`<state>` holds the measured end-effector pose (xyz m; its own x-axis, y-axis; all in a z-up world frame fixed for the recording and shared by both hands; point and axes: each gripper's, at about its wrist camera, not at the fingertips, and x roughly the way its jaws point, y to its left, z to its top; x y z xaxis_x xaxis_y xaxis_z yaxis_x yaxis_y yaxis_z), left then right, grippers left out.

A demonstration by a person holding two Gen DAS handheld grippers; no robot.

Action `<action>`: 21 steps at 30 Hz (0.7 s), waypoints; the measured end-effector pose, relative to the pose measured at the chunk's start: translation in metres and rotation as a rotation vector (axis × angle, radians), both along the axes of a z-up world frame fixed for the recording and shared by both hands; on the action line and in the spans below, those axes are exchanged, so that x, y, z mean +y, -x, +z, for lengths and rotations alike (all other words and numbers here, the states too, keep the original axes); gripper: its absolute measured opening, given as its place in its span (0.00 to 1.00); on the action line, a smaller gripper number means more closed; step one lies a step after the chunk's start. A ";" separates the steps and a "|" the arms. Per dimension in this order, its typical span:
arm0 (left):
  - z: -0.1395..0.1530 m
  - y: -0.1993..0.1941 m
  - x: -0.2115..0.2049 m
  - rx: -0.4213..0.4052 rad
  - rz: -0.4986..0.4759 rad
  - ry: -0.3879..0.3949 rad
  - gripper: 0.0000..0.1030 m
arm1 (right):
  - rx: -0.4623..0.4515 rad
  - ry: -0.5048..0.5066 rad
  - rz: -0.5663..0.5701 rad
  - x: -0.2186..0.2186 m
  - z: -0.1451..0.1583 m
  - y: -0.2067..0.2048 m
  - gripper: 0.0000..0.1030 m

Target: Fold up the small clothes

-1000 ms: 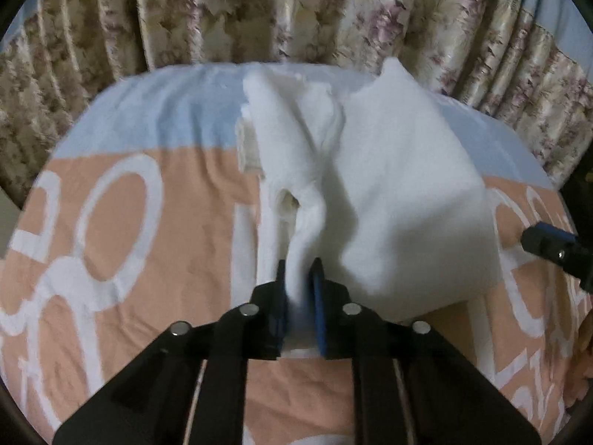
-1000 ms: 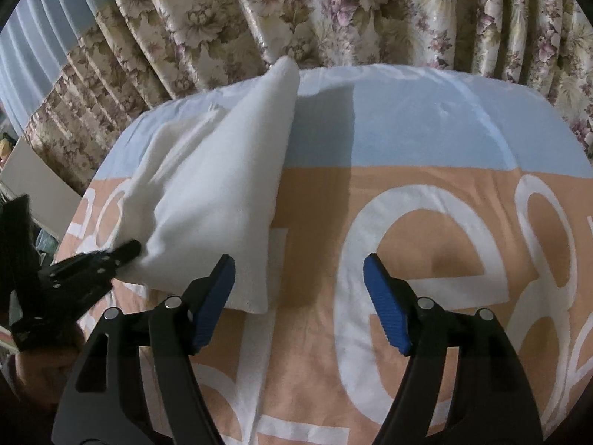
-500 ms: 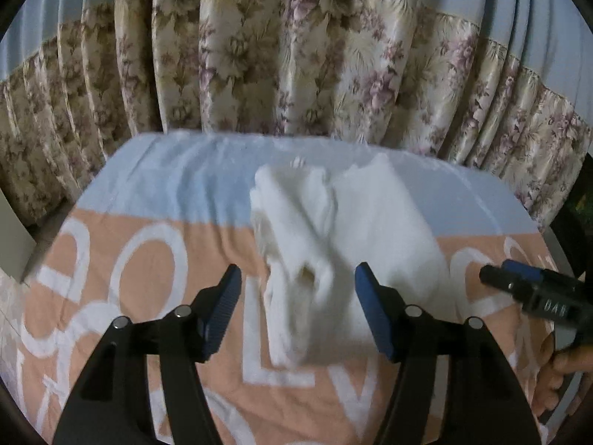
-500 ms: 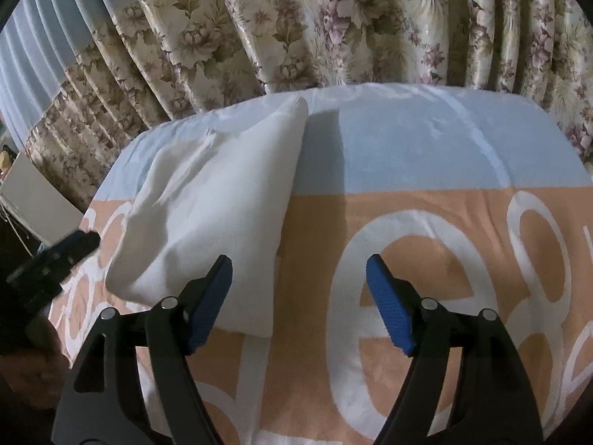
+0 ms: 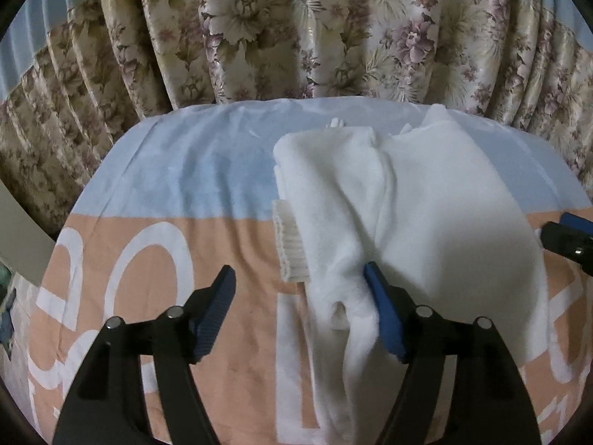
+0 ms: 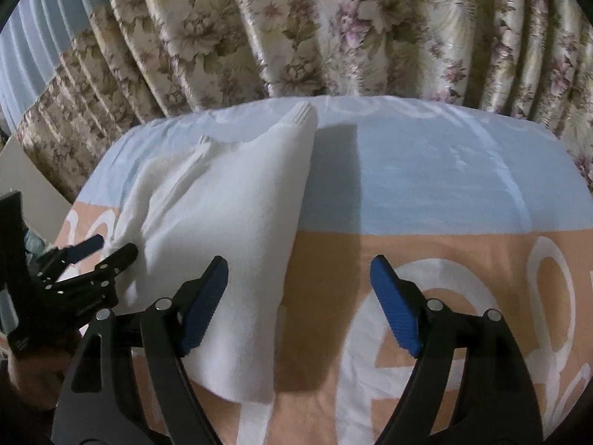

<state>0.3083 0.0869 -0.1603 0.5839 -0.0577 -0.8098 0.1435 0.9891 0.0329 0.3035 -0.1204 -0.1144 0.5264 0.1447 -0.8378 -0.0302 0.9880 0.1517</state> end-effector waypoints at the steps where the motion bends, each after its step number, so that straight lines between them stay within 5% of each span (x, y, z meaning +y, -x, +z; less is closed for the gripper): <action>1: 0.000 0.001 -0.001 -0.001 -0.006 -0.005 0.71 | 0.007 0.006 0.005 0.004 -0.005 -0.002 0.78; 9: -0.011 0.001 0.015 0.010 0.035 0.061 0.83 | 0.033 0.121 0.038 0.018 -0.032 -0.004 0.81; 21: 0.034 -0.010 0.006 -0.047 -0.008 0.158 0.79 | -0.046 0.049 -0.029 0.001 0.004 -0.017 0.78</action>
